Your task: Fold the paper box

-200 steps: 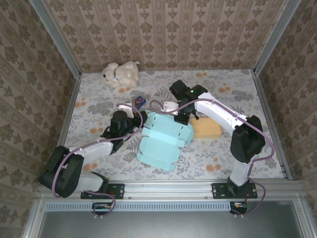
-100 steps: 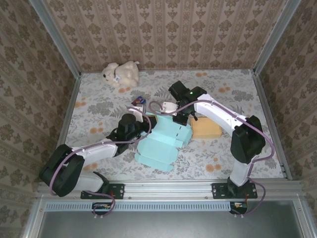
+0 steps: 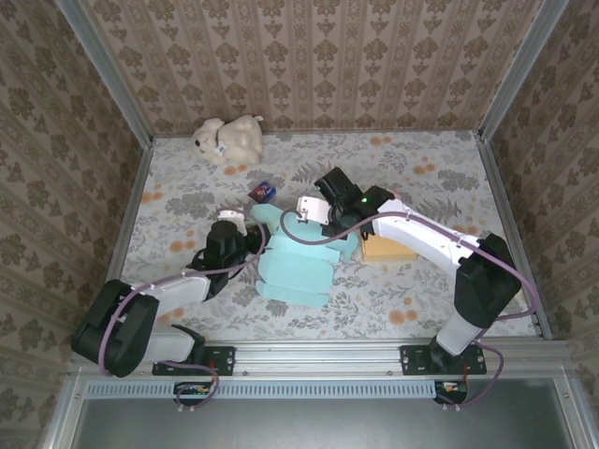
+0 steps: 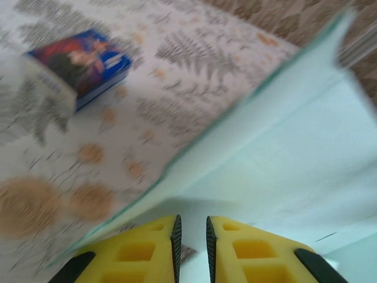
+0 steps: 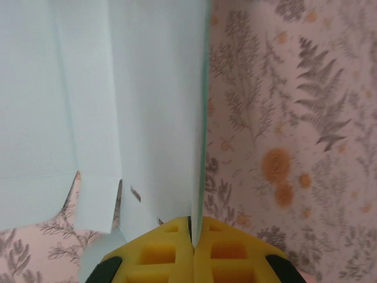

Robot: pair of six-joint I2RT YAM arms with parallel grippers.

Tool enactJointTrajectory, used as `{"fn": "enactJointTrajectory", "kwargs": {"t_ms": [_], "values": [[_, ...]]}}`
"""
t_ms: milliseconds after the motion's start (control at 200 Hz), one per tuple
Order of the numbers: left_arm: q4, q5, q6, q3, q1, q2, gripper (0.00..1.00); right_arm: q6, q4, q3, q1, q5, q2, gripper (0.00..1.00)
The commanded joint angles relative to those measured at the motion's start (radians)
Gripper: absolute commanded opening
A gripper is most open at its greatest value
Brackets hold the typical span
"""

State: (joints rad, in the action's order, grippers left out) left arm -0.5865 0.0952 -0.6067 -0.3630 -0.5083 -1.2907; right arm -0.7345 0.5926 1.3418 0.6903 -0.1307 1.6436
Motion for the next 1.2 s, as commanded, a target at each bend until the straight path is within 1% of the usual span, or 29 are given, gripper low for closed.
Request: {"fn": "enactJointTrajectory", "kwargs": {"t_ms": [0, 160, 255, 330, 400, 440, 560, 635, 700, 855, 895, 970, 1070, 1080, 1110, 1195], "values": [[0.013, 0.041, -0.025, 0.043, 0.008, 0.032, 0.22, -0.017, -0.099, -0.021, 0.012, -0.081, -0.034, 0.0], [0.048, -0.002, -0.028, 0.066, 0.022, 0.092, 0.22, -0.017, -0.093, -0.013, 0.021, -0.106, -0.008, 0.0], [0.053, 0.018, -0.035, 0.064, 0.022, 0.12, 0.22, -0.012, -0.088, -0.005, 0.023, -0.105, 0.005, 0.0], [0.047, 0.041, -0.053, 0.065, 0.021, 0.121, 0.25, -0.006, -0.088, 0.0, 0.023, -0.116, 0.017, 0.0], [0.063, 0.047, -0.062, 0.065, 0.02, 0.125, 0.3, 0.001, -0.086, 0.007, 0.021, -0.139, 0.03, 0.0], [0.102, 0.03, -0.062, 0.059, 0.022, 0.132, 0.33, 0.005, -0.083, 0.013, 0.02, -0.147, 0.037, 0.0], [0.215, -0.069, -0.057, 0.058, 0.024, 0.179, 0.33, 0.011, -0.083, 0.019, 0.018, -0.155, 0.038, 0.0], [0.268, -0.107, -0.06, 0.06, 0.037, 0.209, 0.32, 0.014, -0.083, 0.017, 0.017, -0.153, 0.034, 0.0], [0.278, -0.099, -0.074, 0.068, 0.045, 0.224, 0.32, 0.014, -0.082, 0.018, 0.017, -0.153, 0.035, 0.0], [0.213, 0.018, -0.088, 0.058, 0.045, 0.206, 0.33, 0.021, -0.077, 0.025, 0.017, -0.141, 0.042, 0.0], [0.207, 0.032, -0.091, 0.048, 0.046, 0.195, 0.33, 0.024, -0.076, 0.026, 0.017, -0.139, 0.044, 0.0], [0.197, 0.027, -0.102, 0.044, 0.045, 0.175, 0.33, 0.029, -0.072, 0.031, 0.017, -0.139, 0.048, 0.0], [0.207, -0.026, -0.091, 0.036, 0.045, 0.159, 0.31, 0.03, -0.07, 0.028, 0.017, -0.133, 0.044, 0.0], [0.209, -0.032, -0.09, 0.037, 0.067, 0.159, 0.31, 0.03, -0.071, 0.028, 0.017, -0.132, 0.044, 0.0], [0.214, -0.042, -0.088, 0.035, 0.082, 0.156, 0.3, 0.03, -0.071, 0.025, 0.017, -0.131, 0.042, 0.0], [0.206, -0.006, -0.098, 0.036, 0.109, 0.141, 0.29, 0.03, -0.071, 0.025, 0.017, -0.13, 0.043, 0.0]]}}
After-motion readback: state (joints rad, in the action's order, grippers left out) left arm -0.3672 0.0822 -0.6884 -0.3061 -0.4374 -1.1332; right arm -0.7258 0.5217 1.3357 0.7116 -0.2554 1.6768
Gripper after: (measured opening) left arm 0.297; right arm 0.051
